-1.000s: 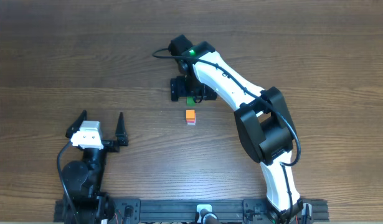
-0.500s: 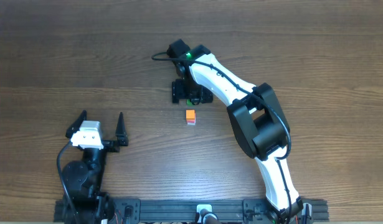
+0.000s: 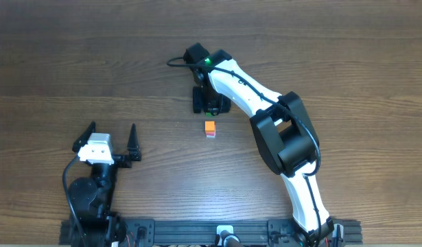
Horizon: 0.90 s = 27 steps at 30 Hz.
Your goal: Stack Cubes
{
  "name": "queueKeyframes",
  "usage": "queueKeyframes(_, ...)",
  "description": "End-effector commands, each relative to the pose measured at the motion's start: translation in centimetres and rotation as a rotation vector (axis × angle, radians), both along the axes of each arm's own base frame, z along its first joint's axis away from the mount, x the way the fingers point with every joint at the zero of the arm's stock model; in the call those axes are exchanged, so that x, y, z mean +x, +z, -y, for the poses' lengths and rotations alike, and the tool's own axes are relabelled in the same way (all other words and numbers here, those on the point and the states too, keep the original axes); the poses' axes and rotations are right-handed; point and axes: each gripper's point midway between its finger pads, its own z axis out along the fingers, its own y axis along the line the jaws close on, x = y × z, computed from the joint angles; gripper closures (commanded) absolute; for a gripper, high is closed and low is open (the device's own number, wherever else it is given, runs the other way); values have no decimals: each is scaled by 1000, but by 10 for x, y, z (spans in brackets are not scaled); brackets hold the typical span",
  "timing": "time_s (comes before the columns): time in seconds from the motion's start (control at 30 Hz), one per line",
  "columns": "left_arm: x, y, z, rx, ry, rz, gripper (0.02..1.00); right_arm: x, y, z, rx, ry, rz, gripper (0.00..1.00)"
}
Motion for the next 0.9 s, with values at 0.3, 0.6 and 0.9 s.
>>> queueKeyframes(0.3, 0, -2, 0, 15, 2, -1, 20, 0, 1, -8, -2, 17, 12, 676)
queueKeyframes(0.6, 0, -2, 0, 15, 2, -1, 18, 1, 0, -7, -9, 16, 14, 803)
queueKeyframes(0.9, 0, -2, 0, 15, 2, -1, 20, 8, 13, -2, -18, 8, 55, 987)
